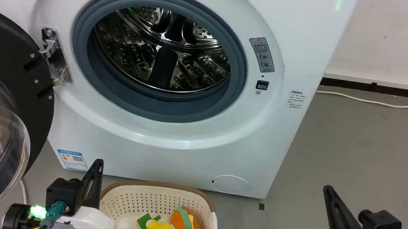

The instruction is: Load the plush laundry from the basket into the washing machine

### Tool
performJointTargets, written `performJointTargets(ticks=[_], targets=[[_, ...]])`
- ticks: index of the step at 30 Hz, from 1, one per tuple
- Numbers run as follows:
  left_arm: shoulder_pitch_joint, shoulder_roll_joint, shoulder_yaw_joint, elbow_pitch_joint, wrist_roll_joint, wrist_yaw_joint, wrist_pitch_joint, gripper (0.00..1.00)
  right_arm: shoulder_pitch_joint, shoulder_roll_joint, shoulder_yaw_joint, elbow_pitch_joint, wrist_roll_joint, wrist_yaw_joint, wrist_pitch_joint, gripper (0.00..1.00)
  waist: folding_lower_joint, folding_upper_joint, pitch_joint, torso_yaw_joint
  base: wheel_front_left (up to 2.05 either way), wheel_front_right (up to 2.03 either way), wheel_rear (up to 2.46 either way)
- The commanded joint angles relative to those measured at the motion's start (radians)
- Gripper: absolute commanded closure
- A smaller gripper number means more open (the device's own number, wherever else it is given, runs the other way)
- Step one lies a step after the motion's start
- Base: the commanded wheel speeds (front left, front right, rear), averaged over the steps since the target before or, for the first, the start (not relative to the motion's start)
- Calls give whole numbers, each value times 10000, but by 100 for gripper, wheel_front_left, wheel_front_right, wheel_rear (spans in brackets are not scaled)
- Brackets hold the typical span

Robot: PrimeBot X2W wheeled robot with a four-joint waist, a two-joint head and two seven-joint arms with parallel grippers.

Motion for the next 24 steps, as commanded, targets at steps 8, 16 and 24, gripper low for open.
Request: performJointTargets(ticks=[8,16,24], targets=[[-148,1,24,-43,26,-55,3,100,-121,9,1,-41,-60,-9,5,100,0,0,0,0,0,0,0],[-148,1,24,-43,26,-55,3,100,-121,9,1,-41,-60,-9,5,100,0,0,0,0,0,0,0],[0,0,0,0,0,0,0,0,0,0,0,0,0,0,0,0,0,0,0,0,0,0,0]])
